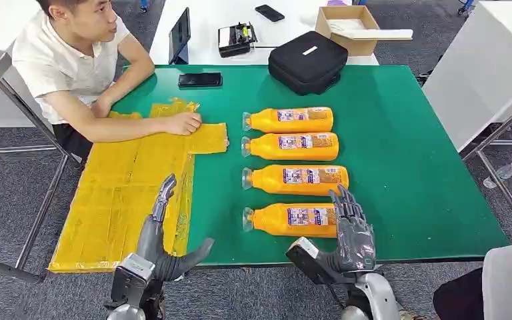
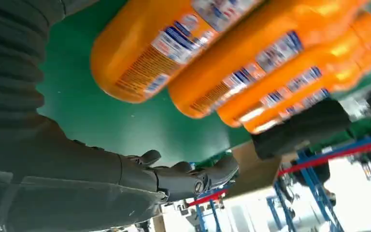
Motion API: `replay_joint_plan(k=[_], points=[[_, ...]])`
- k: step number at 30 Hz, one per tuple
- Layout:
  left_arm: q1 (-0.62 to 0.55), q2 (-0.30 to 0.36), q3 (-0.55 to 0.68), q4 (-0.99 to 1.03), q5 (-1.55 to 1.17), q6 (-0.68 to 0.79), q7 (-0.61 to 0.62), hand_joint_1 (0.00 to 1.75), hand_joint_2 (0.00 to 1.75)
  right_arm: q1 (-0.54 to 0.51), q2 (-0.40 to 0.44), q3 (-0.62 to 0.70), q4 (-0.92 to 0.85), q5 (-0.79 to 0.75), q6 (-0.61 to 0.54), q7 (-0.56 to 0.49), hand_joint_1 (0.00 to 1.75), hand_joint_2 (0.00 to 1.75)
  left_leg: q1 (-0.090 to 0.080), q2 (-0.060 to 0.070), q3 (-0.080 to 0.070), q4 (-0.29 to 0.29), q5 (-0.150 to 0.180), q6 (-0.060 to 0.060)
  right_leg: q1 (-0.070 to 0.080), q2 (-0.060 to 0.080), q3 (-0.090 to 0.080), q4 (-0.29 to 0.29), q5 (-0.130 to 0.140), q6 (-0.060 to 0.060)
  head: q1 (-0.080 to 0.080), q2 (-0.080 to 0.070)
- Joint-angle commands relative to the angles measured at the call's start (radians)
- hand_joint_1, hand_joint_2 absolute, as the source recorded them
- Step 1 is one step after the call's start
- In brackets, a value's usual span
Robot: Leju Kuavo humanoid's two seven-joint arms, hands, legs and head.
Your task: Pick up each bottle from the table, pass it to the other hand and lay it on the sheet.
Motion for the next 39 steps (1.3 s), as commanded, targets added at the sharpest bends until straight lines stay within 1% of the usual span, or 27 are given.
replay_joint_plan(k=[1,2,4,5,6,8,10,14,16,17,18,19,20,22,23,24,25,27,28,30,32,35,38,39], points=[[-0.051,-0.032,-0.029,0.061,0.029,-0.015,-0.002,0.00,1.75,-0.067,-0.179,0.100,0.142,0.005,0.041,0.032,0.00,1.75,0.001,0.001,0.003,0.000,-0.001,0.001,0.002,-0.001,0.004,-0.002,0.000,-0.003,0.000,0.000],[-0.052,-0.032,-0.032,0.058,0.031,-0.017,-0.002,0.00,1.75,-0.079,-0.195,0.117,0.150,0.016,0.042,0.040,0.00,1.75,0.001,0.001,0.005,0.000,-0.001,0.001,0.002,0.000,0.006,-0.002,-0.001,-0.003,0.000,0.000],[-0.053,-0.032,-0.033,0.057,0.031,-0.018,-0.002,0.00,1.75,-0.086,-0.201,0.124,0.154,0.019,0.041,0.043,0.00,1.75,0.001,0.001,0.003,0.000,-0.001,0.001,0.001,0.000,0.003,-0.002,0.000,-0.002,0.000,0.000],[-0.053,-0.032,-0.034,0.056,0.032,-0.018,-0.002,0.00,1.75,-0.090,-0.202,0.125,0.157,0.019,0.041,0.044,0.00,1.75,0.001,0.003,0.008,0.000,-0.003,0.001,0.002,0.001,0.008,-0.002,-0.001,-0.005,0.000,0.000],[-0.053,-0.032,-0.034,0.056,0.032,-0.018,-0.002,0.00,1.75,-0.090,-0.202,0.125,0.157,0.019,0.041,0.044,0.00,1.75,0.001,0.001,0.002,0.000,-0.001,0.000,0.001,0.000,0.003,-0.001,0.000,-0.002,0.000,0.000],[-0.053,-0.032,-0.034,0.056,0.032,-0.018,-0.002,0.00,1.75,-0.090,-0.202,0.125,0.157,0.019,0.041,0.044,0.00,1.75,0.000,0.002,0.005,0.000,-0.001,0.001,0.001,0.000,0.005,-0.001,-0.001,-0.004,0.000,0.000],[-0.053,-0.030,-0.035,0.058,0.032,-0.018,-0.002,0.00,1.75,-0.091,-0.208,0.135,0.155,0.022,0.041,0.048,0.00,1.75,0.001,0.001,0.003,0.000,-0.001,0.000,0.001,-0.001,0.003,-0.001,0.000,-0.003,0.000,0.000],[-0.059,-0.031,-0.043,0.062,0.038,-0.024,-0.001,0.00,1.75,-0.137,-0.227,0.143,0.211,0.013,0.053,0.052,0.00,1.75,0.001,0.002,0.005,0.000,-0.001,0.001,0.002,0.000,0.005,-0.002,-0.001,-0.004,0.000,0.000],[-0.055,-0.032,-0.051,0.053,0.040,-0.025,-0.001,0.00,1.75,-0.150,-0.230,0.141,0.229,0.010,0.057,0.054,0.00,1.75,0.001,0.001,0.003,0.000,-0.001,0.001,0.001,0.000,0.003,-0.001,0.000,-0.002,0.000,0.000],[-0.054,-0.031,-0.055,0.050,0.040,-0.026,-0.001,0.00,1.75,-0.154,-0.231,0.141,0.235,0.008,0.060,0.056,0.00,1.75,0.001,0.003,0.008,0.000,-0.002,0.001,0.002,0.001,0.008,-0.002,-0.001,-0.005,0.000,0.000],[-0.051,-0.031,-0.059,0.045,0.043,-0.028,0.003,0.00,1.75,-0.160,-0.233,0.141,0.242,0.008,0.064,0.058,0.00,1.75,0.000,0.001,0.003,0.000,-0.001,0.001,0.001,0.000,0.003,-0.001,0.000,-0.002,0.000,0.000],[-0.049,-0.028,-0.063,0.041,0.044,-0.030,0.006,0.00,1.75,-0.166,-0.234,0.140,0.250,0.006,0.069,0.060,0.00,1.75,0.000,0.001,0.002,0.000,0.000,0.000,0.001,0.000,0.002,-0.001,0.000,-0.002,0.000,0.000],[-0.048,-0.028,-0.065,0.041,0.044,-0.031,0.008,0.00,1.75,-0.169,-0.234,0.140,0.254,0.005,0.071,0.061,0.00,1.75,0.000,0.002,0.004,0.000,-0.001,0.001,0.001,0.001,0.004,-0.001,0.000,-0.003,0.000,0.000],[-0.051,-0.026,-0.069,0.050,0.047,-0.033,0.016,0.00,1.75,-0.191,-0.229,0.134,0.290,0.001,0.078,0.063,0.00,1.75,0.000,0.001,0.001,0.000,0.000,0.000,0.001,0.000,0.002,-0.001,0.000,-0.002,0.000,0.000],[-0.052,-0.026,-0.069,0.053,0.047,-0.033,0.017,0.00,1.75,-0.195,-0.228,0.134,0.298,0.000,0.081,0.064,0.00,1.75,0.000,0.002,0.004,0.000,-0.001,0.000,0.001,0.000,0.004,-0.001,0.000,-0.003,0.000,0.000],[-0.052,-0.026,-0.069,0.053,0.047,-0.033,0.017,0.00,1.75,-0.195,-0.228,0.134,0.298,0.000,0.081,0.064,0.00,1.75,0.000,0.002,0.003,0.000,0.000,0.000,0.001,0.000,0.003,-0.001,0.000,-0.002,0.000,0.000],[-0.055,-0.026,-0.069,0.057,0.047,-0.033,0.017,0.00,1.75,-0.205,-0.228,0.134,0.321,-0.002,0.088,0.066,0.00,1.75,0.001,0.003,0.005,-0.001,-0.001,0.000,0.002,0.001,0.006,-0.002,0.000,-0.004,0.000,0.000],[-0.055,-0.025,-0.072,0.055,0.047,-0.033,0.017,0.00,1.75,-0.216,-0.235,0.134,0.350,0.005,0.096,0.072,0.00,1.75,0.001,0.001,0.001,0.000,0.000,0.000,0.001,0.000,0.002,-0.001,0.000,-0.002,0.000,0.000],[-0.055,-0.025,-0.076,0.054,0.047,-0.034,0.018,0.00,1.75,-0.227,-0.232,0.134,0.373,0.019,0.091,0.080,0.00,1.75,0.001,0.002,0.004,0.000,-0.001,0.000,0.002,0.000,0.005,-0.002,0.000,-0.004,0.000,0.000],[-0.054,-0.024,-0.079,0.055,0.046,-0.035,0.021,0.00,1.75,-0.238,-0.224,0.129,0.397,0.021,0.092,0.081,0.00,1.75,0.000,0.001,0.002,0.000,0.000,0.000,0.001,0.000,0.002,-0.001,0.000,-0.002,0.000,0.000],[-0.053,-0.023,-0.079,0.054,0.046,-0.035,0.022,0.00,1.75,-0.240,-0.214,0.124,0.402,0.025,0.087,0.084,0.00,1.75,0.001,0.003,0.007,-0.001,-0.002,0.001,0.002,0.001,0.007,-0.002,-0.001,-0.004,0.000,0.000],[-0.054,-0.022,-0.080,0.053,0.044,-0.034,0.024,0.00,1.75,-0.241,-0.207,0.116,0.418,0.023,0.091,0.087,0.00,1.75,0.000,0.001,0.002,0.000,0.000,0.000,0.001,0.000,0.003,-0.001,0.000,-0.002,0.000,0.000],[-0.054,-0.021,-0.079,0.049,0.043,-0.034,0.025,0.00,1.75,-0.242,-0.207,0.103,0.438,0.022,0.093,0.087,0.00,1.75,0.001,0.002,0.005,0.000,-0.001,0.000,0.002,0.000,0.006,-0.002,-0.001,-0.004,0.000,0.000],[-0.055,-0.021,-0.078,0.048,0.043,-0.034,0.025,0.00,1.75,-0.241,-0.205,0.098,0.441,0.022,0.094,0.087,0.00,1.75,0.000,0.001,0.003,0.000,-0.001,0.000,0.001,-0.001,0.004,-0.001,0.000,-0.003,0.000,0.000]])
